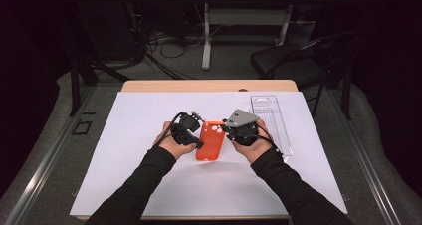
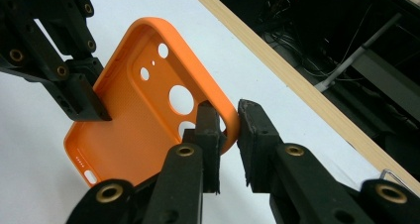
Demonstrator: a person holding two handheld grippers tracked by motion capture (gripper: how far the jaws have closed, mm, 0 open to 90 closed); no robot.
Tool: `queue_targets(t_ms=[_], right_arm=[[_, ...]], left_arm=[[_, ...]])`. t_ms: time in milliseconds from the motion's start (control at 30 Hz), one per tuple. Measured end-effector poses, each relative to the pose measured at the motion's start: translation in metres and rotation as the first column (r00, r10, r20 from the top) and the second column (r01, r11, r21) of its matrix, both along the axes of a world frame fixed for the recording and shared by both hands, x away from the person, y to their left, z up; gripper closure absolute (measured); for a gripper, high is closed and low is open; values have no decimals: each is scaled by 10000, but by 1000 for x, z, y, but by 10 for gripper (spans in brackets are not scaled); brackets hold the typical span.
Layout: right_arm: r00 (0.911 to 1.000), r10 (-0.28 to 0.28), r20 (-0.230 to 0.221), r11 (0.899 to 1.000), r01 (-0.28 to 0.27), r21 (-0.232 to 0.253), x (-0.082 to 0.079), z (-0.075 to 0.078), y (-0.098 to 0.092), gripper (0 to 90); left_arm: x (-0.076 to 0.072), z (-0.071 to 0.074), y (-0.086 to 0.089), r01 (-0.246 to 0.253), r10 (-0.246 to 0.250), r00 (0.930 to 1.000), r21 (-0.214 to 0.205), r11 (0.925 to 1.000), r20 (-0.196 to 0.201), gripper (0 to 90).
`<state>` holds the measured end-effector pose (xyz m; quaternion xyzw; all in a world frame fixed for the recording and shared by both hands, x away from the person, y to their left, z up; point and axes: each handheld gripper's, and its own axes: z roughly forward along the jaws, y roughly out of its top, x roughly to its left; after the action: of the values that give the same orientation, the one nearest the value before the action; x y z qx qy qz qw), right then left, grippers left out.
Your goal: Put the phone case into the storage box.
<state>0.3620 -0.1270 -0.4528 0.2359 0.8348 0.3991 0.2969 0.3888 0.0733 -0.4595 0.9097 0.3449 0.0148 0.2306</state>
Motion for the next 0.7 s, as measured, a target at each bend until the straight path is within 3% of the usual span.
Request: queue_targets(t_ms=[700], right_arm=[[9999,15,171,10000,-14,-77,-2,1,0,811]], left_arm=[[1,-2,1,-43,40,9999,-251,9997,-126,807]])
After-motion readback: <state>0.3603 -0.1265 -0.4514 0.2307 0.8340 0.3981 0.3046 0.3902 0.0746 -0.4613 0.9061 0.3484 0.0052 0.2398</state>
